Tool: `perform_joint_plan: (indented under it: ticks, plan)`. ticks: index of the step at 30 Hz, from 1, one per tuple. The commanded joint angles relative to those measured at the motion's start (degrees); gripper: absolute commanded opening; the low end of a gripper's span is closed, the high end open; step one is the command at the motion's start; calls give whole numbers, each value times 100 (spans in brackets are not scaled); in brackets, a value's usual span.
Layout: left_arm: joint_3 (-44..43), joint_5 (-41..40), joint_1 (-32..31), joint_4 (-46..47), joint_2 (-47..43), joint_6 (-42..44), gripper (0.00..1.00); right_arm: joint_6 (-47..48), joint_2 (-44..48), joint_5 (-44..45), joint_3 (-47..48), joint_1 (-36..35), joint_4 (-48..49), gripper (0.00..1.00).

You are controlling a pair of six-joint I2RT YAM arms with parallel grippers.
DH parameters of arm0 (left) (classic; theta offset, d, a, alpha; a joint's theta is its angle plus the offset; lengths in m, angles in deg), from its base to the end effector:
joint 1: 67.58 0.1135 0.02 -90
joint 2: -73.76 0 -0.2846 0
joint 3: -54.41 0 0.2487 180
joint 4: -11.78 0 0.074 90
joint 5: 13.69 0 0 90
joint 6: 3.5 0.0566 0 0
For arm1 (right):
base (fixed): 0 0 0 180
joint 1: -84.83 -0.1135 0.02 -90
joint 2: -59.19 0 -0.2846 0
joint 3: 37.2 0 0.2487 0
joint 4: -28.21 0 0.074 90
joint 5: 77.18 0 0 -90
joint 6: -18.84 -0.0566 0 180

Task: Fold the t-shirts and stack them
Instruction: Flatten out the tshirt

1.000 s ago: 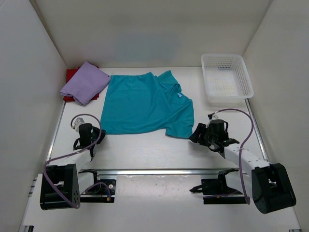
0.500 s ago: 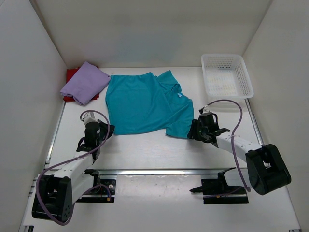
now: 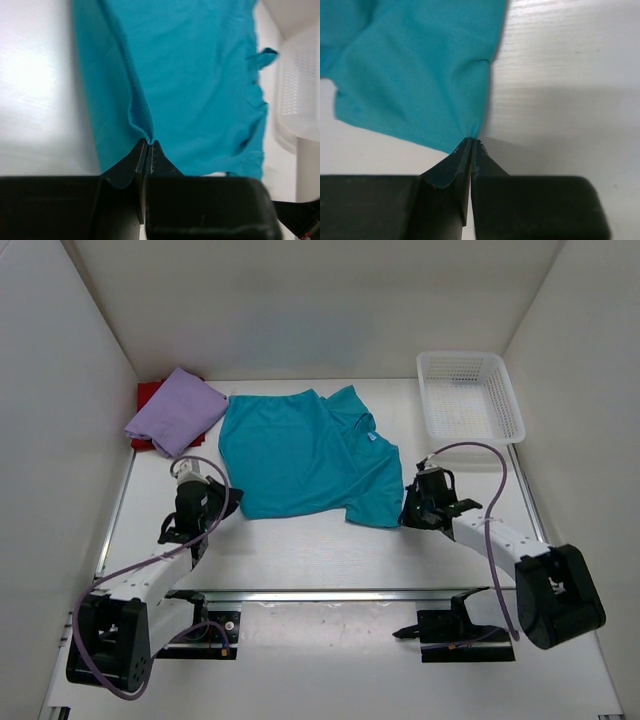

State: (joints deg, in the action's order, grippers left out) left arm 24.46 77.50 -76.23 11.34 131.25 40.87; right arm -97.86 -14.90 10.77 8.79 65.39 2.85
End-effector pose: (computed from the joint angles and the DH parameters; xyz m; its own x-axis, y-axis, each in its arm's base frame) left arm 0.2004 -0.0317 0.1772 -0.4448 -0.6552 -0.6106 -0.2137 0.7397 -0.6381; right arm 0.2248 0.0815 0.1652 -0.8353 0.1814 -0.5190 0.0253 0.9557 0.2932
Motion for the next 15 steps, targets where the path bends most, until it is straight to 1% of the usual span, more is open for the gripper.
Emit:
perform_joint_plan:
  ticks: [1,3,4,6,7,9,10,11,12,13,14,15]
  plan:
    - [-799,722,-111,-138,164,290,0,42,754,20,434,72,-283,0]
    - [-1570,1040,-164,-638,315,501,0,112,1341,151,907,90,-651,0]
    - [-1792,1224,-181,-736,306,580,0,147,1527,204,1058,55,-766,0]
    - [-2703,1741,-164,-1235,280,774,0,305,1966,685,1750,-77,-1231,0]
    - [-3021,1779,-146,-1681,254,949,0,358,2020,862,2006,-130,-1390,0]
    - [-4170,1885,-50,-2254,193,1213,0,568,2170,1397,2971,-288,-1750,0]
    - [-4593,1902,133,-2405,114,1258,0,700,2179,1469,3219,-349,-1908,0]
    - [-4754,2033,257,-2424,17,1223,0,762,2179,1653,3752,-445,-1980,0]
    - [-5051,2243,597,-2442,-71,1049,0,928,2083,1933,4315,-586,-2119,0]
    - [-5324,2437,853,-2450,-150,1004,0,1130,1943,2240,4895,-848,-2156,0]
    - [-5631,2517,1265,-2546,-151,899,0,1323,1794,2409,5205,-1207,-2295,0]
    - [-5826,2578,1321,-2625,-116,837,0,1464,1670,2863,5834,-1411,-2331,0]
